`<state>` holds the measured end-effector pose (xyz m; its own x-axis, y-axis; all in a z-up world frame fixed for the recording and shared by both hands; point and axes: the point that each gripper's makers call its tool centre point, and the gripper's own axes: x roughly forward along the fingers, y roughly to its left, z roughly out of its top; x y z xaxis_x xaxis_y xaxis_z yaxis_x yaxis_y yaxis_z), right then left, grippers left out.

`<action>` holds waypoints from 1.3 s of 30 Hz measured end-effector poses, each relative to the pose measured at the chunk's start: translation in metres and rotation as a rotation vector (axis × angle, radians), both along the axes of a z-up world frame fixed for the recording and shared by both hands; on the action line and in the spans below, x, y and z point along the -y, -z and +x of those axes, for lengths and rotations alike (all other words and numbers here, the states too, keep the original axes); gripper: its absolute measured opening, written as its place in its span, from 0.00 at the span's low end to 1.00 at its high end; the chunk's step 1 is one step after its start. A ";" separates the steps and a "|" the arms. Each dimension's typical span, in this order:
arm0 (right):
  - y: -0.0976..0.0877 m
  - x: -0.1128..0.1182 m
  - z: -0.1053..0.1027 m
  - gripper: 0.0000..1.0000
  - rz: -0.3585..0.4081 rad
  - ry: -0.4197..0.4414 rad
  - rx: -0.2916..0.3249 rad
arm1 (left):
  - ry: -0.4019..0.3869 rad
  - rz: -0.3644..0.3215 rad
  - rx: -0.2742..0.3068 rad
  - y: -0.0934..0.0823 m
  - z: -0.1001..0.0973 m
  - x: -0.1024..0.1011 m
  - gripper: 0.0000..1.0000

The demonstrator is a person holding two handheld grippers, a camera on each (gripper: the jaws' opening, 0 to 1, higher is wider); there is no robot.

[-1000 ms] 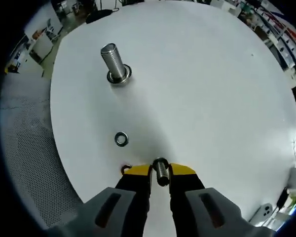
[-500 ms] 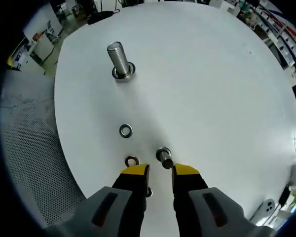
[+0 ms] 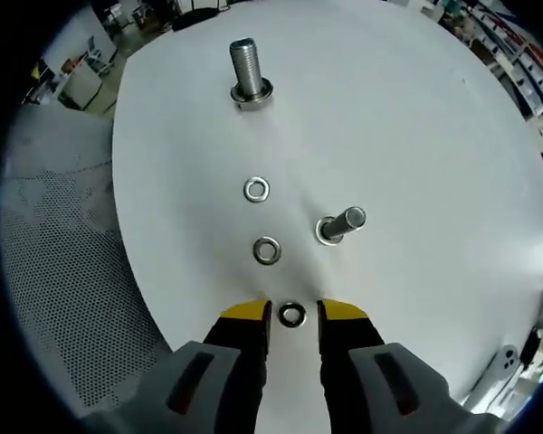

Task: Place the washer onto the threaded stud by aligning its center hole with the stud, sliding it down to the base, and recovering from edge contact or off-axis alignment until the washer reaches the visible bottom stop.

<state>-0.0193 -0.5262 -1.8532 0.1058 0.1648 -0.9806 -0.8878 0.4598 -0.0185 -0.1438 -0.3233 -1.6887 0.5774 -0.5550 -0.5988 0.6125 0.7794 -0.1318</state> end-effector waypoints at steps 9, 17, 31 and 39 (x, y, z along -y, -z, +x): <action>0.000 0.000 -0.005 0.24 0.000 -0.072 -0.017 | 0.001 0.001 0.001 0.000 0.000 0.000 0.22; 0.000 0.002 -0.006 0.21 -0.023 -0.143 -0.015 | -0.004 -0.002 0.004 -0.002 0.000 -0.001 0.22; 0.003 0.004 -0.003 0.16 -0.058 -0.168 -0.029 | 0.003 0.000 0.002 -0.001 0.000 0.000 0.22; 0.002 0.004 -0.003 0.16 -0.086 -0.151 -0.036 | -0.001 0.002 0.000 0.000 0.000 -0.001 0.22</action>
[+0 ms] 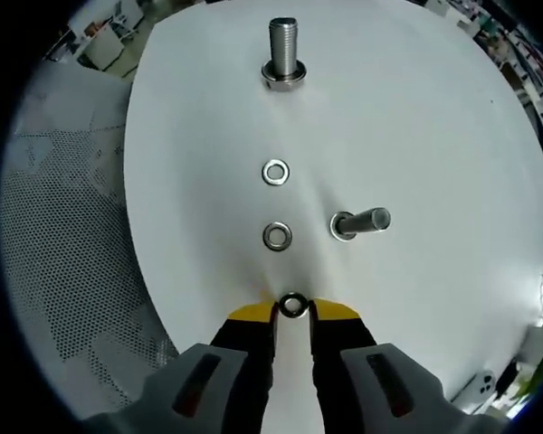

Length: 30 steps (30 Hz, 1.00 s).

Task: Place the washer onto the threaded stud by aligning its center hole with the stud, sliding it down to the base, and recovering from edge contact or off-axis alignment until the washer reaches the visible bottom stop.

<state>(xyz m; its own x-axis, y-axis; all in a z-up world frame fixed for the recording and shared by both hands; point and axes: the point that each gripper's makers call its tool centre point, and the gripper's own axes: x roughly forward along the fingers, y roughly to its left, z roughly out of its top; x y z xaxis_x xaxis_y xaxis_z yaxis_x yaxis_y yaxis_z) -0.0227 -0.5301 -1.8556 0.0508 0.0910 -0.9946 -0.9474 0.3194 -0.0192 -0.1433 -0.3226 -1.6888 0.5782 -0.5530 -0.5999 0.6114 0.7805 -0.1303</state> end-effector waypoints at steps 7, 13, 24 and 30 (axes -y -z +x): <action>0.001 -0.001 -0.001 0.16 -0.076 0.018 0.001 | -0.001 0.001 0.003 0.000 0.000 0.000 0.22; 0.001 0.000 0.000 0.14 -0.091 0.075 0.035 | -0.008 0.001 0.004 0.000 0.001 -0.001 0.22; -0.002 0.003 0.000 0.13 -0.004 0.117 0.054 | -0.011 0.007 0.000 0.001 0.000 -0.002 0.22; -0.015 0.001 0.006 0.13 0.046 0.182 0.068 | -0.006 0.008 0.000 0.001 -0.001 -0.002 0.22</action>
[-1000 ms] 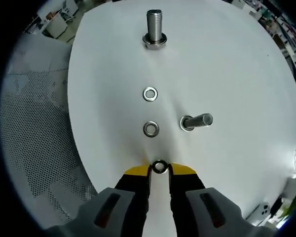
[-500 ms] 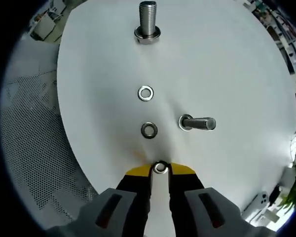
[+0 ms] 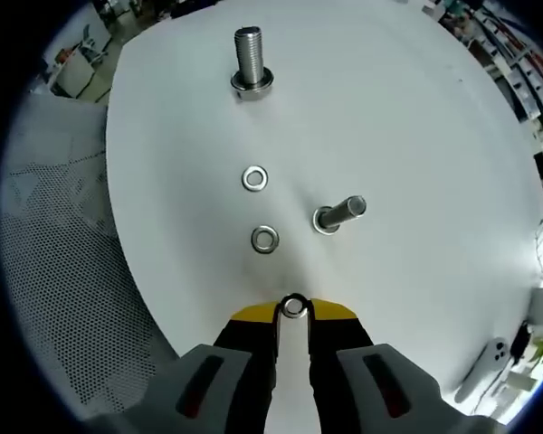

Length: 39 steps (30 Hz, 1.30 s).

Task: Place the washer onto the threaded stud by aligning its center hole with the stud, sliding it down to the base, and recovering from edge contact or off-axis alignment until the washer reaches the visible bottom stop.

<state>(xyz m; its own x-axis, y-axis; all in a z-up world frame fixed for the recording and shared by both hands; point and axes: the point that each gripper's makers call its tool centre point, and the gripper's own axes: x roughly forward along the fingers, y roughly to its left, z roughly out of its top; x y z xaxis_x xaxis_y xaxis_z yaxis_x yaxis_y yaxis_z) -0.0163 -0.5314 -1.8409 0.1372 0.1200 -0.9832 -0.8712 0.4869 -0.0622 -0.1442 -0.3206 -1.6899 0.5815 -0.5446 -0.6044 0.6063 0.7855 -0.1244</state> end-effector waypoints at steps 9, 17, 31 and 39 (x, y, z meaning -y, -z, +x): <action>-0.035 -0.014 0.025 0.13 0.070 -0.005 0.079 | -0.001 0.003 0.002 0.000 -0.001 0.000 0.22; -0.057 -0.036 0.036 0.14 0.112 -0.045 0.135 | 0.002 0.003 0.003 0.000 -0.001 0.000 0.23; -0.053 -0.043 0.041 0.14 0.084 -0.106 0.143 | 0.002 0.001 0.005 0.000 -0.001 -0.001 0.23; -0.044 -0.042 0.041 0.14 0.055 -0.133 0.122 | 0.001 0.003 0.003 0.001 -0.001 -0.001 0.23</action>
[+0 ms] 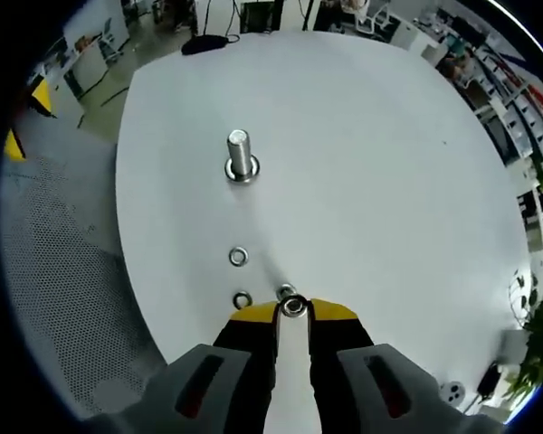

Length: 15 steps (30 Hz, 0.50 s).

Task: Place the washer onto the threaded stud by aligning its center hole with the stud, sliding it down to the base, and recovering from edge contact or off-axis alignment until the washer reaches the visible bottom stop.

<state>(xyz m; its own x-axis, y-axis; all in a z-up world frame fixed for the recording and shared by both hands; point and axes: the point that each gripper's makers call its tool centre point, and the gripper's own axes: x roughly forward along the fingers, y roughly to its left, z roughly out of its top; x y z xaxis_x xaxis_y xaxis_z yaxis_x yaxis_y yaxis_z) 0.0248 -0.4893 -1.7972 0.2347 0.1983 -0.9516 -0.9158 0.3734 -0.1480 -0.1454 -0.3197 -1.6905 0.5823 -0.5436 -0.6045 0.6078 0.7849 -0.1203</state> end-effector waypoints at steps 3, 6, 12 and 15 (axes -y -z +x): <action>0.003 -0.001 0.001 0.14 -0.007 -0.006 -0.007 | -0.001 0.000 0.000 0.000 0.001 0.000 0.23; 0.011 -0.001 0.002 0.14 -0.020 -0.014 -0.020 | -0.001 0.000 -0.002 0.000 0.000 0.000 0.23; 0.029 -0.002 0.003 0.14 -0.039 -0.022 -0.048 | -0.004 0.001 -0.006 0.001 0.001 0.000 0.23; 0.036 -0.001 0.002 0.14 -0.052 -0.025 -0.058 | -0.006 0.003 -0.007 0.001 0.001 -0.001 0.23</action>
<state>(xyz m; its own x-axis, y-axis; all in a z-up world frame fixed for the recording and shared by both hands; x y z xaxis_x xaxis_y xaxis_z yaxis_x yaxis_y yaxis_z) 0.0270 -0.4879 -1.8335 0.1744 0.1538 -0.9726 -0.9323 0.3438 -0.1128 -0.1445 -0.3190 -1.6916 0.5809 -0.5387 -0.6102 0.6025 0.7887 -0.1227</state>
